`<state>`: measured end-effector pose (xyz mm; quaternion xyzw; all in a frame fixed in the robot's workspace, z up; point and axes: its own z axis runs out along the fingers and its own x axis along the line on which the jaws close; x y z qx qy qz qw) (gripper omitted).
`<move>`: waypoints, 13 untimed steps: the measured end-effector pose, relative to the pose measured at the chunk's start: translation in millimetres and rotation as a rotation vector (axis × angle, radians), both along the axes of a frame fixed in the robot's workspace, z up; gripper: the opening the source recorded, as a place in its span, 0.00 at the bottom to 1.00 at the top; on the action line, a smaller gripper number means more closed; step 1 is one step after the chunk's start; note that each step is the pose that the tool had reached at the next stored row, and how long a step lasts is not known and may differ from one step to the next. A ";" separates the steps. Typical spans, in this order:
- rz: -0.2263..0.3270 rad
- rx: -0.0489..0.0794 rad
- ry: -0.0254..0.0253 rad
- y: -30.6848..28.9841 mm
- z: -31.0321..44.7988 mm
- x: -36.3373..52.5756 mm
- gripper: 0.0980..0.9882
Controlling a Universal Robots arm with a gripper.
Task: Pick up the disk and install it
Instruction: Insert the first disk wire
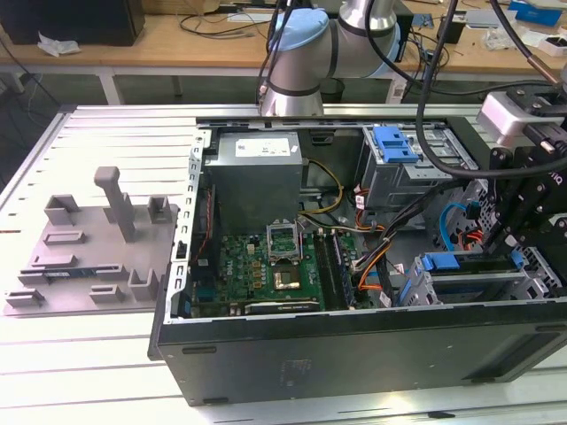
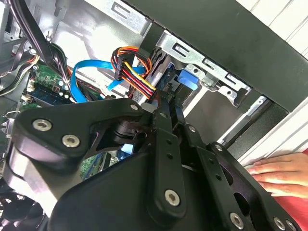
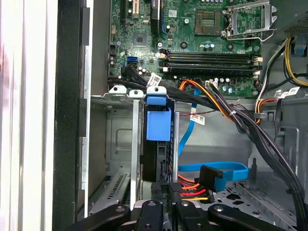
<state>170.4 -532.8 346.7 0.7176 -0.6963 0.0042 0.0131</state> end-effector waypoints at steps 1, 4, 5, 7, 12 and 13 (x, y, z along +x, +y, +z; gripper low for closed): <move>0.000 0.000 0.0000 0.0 0.0 0.0 0.08; 0.000 0.000 0.0000 0.0 0.0 0.0 0.08; 0.000 0.000 0.0000 0.2 0.0 0.0 0.08; -0.001 0.000 0.0000 0.8 0.0 0.0 0.08; -0.002 0.000 0.0000 1.9 0.0 -0.1 0.08; -0.002 0.000 0.0000 2.0 0.0 -0.1 0.08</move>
